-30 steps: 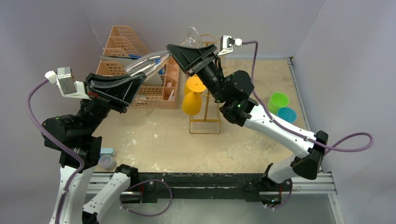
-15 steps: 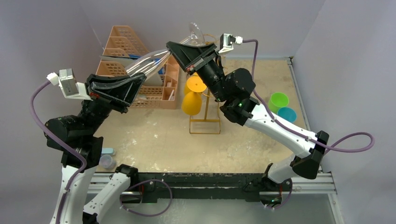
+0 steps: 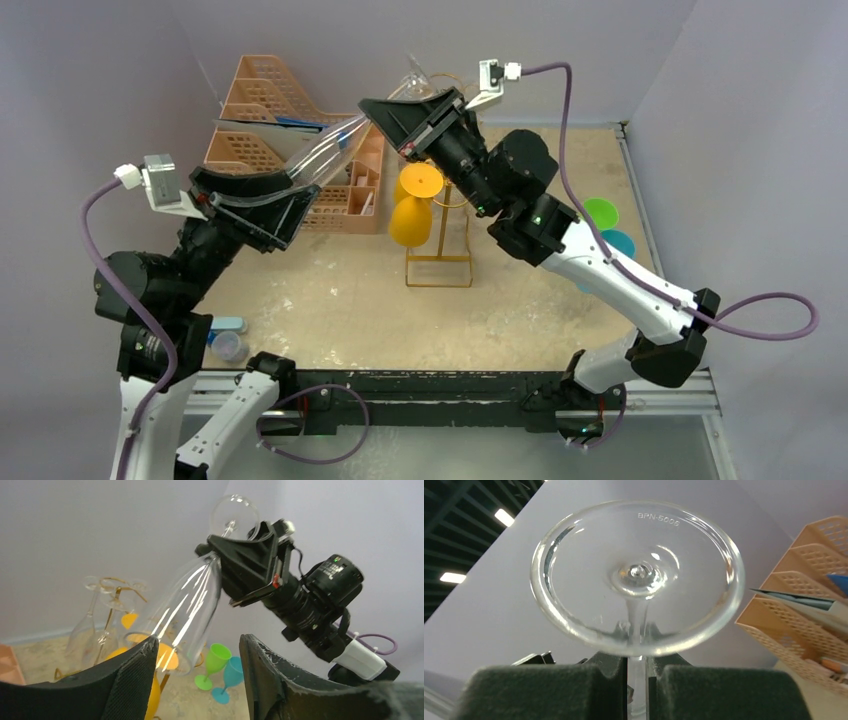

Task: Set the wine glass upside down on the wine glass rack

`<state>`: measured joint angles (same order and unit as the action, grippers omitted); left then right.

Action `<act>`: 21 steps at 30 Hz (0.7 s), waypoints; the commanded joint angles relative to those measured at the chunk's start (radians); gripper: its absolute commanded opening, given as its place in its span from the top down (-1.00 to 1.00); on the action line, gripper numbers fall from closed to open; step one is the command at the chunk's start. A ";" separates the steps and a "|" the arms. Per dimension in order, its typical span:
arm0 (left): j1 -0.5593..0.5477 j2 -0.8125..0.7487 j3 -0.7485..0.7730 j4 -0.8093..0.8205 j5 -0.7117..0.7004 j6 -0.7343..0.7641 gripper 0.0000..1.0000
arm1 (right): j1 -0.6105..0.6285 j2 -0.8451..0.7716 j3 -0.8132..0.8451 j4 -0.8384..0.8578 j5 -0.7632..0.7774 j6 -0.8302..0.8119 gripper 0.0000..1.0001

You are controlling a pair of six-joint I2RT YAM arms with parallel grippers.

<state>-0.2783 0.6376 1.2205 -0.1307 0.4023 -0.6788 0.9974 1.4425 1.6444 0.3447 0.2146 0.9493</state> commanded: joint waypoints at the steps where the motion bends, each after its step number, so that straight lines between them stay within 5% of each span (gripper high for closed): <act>1: -0.002 -0.015 0.090 -0.160 -0.072 0.039 -0.20 | -0.048 -0.033 0.130 -0.165 -0.038 -0.130 1.00; 9: -0.002 -0.045 0.183 -0.356 -0.117 0.077 -0.40 | -0.229 -0.120 0.098 -0.236 -0.070 -0.164 1.00; 21: -0.002 -0.016 0.211 -0.522 -0.157 0.070 -0.51 | -0.296 -0.239 0.085 -0.323 0.276 -0.554 1.00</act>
<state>-0.2779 0.5861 1.4055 -0.5800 0.2657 -0.6231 0.7162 1.2316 1.7222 0.0006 0.3267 0.5751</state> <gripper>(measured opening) 0.755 0.076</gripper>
